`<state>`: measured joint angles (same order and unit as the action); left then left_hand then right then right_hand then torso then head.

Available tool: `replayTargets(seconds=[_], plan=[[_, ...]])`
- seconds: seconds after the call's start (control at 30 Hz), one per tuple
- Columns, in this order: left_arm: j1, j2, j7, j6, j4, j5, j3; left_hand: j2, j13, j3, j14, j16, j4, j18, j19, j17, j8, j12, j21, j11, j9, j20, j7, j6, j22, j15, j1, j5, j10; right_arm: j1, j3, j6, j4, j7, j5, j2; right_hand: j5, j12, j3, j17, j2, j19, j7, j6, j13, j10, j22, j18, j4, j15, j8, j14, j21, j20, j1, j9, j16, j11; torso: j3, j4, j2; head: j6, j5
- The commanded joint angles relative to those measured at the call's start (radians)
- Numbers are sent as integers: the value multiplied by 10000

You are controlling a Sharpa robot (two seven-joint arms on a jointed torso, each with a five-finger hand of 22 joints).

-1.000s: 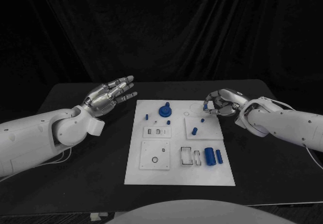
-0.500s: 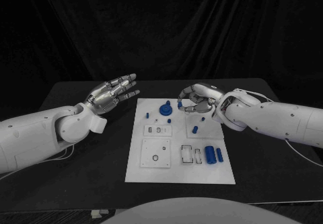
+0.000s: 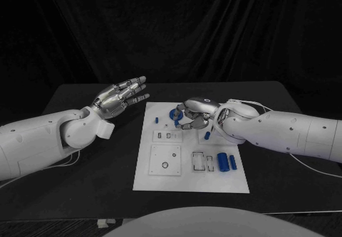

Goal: Assemble the parts on the task board

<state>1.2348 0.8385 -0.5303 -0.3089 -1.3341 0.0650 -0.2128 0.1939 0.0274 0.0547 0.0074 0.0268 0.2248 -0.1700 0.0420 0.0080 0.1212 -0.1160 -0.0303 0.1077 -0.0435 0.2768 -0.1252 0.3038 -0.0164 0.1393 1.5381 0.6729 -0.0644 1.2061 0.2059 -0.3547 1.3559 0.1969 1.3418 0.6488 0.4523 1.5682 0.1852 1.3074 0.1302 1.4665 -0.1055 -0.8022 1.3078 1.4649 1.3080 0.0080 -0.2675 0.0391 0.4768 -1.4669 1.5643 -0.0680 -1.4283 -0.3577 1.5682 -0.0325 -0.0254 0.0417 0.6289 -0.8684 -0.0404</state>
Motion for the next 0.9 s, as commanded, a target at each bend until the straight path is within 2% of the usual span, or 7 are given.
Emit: replayTargets(seconds=[0.03,0.5,0.9], plan=[[-15,-18,-40,-188,0,30,12,11,-14,-86,5,-20,-2,-108,-77,-4,17,-17,35,-27,0,1,-3,-23,14,-13,-91,38,56,-106,-7,153,34,-688,535,-55,39,26,-7,2634,-49,1000,-74,-6,2630,1059,2599,-57,9,-99,-69,-1039,-2,-91,32,18,26,-51,-6,3,2,-17,-1],[-45,-90,23,-271,38,30,12,15,-15,-92,3,-25,0,-109,-78,-5,18,-13,35,-36,0,-2,5,-23,14,-18,-95,36,61,-461,-7,62,-219,-945,598,-264,39,26,-16,2634,-54,962,-80,-39,2630,1059,2572,-38,5,-111,-79,-1039,-60,-103,76,34,26,-61,0,-6,-3,-42,43],[-106,-84,45,-301,67,30,12,15,-15,-92,3,-25,0,-109,-78,-5,18,-13,35,-36,0,-2,5,-23,14,-18,-95,36,61,-608,-7,-155,-430,-814,600,-377,17,26,-31,2634,-47,962,-83,-59,2630,1059,2572,-38,3,-118,-92,-1039,-60,-113,119,51,26,-67,-1,-5,-6,-42,59]])
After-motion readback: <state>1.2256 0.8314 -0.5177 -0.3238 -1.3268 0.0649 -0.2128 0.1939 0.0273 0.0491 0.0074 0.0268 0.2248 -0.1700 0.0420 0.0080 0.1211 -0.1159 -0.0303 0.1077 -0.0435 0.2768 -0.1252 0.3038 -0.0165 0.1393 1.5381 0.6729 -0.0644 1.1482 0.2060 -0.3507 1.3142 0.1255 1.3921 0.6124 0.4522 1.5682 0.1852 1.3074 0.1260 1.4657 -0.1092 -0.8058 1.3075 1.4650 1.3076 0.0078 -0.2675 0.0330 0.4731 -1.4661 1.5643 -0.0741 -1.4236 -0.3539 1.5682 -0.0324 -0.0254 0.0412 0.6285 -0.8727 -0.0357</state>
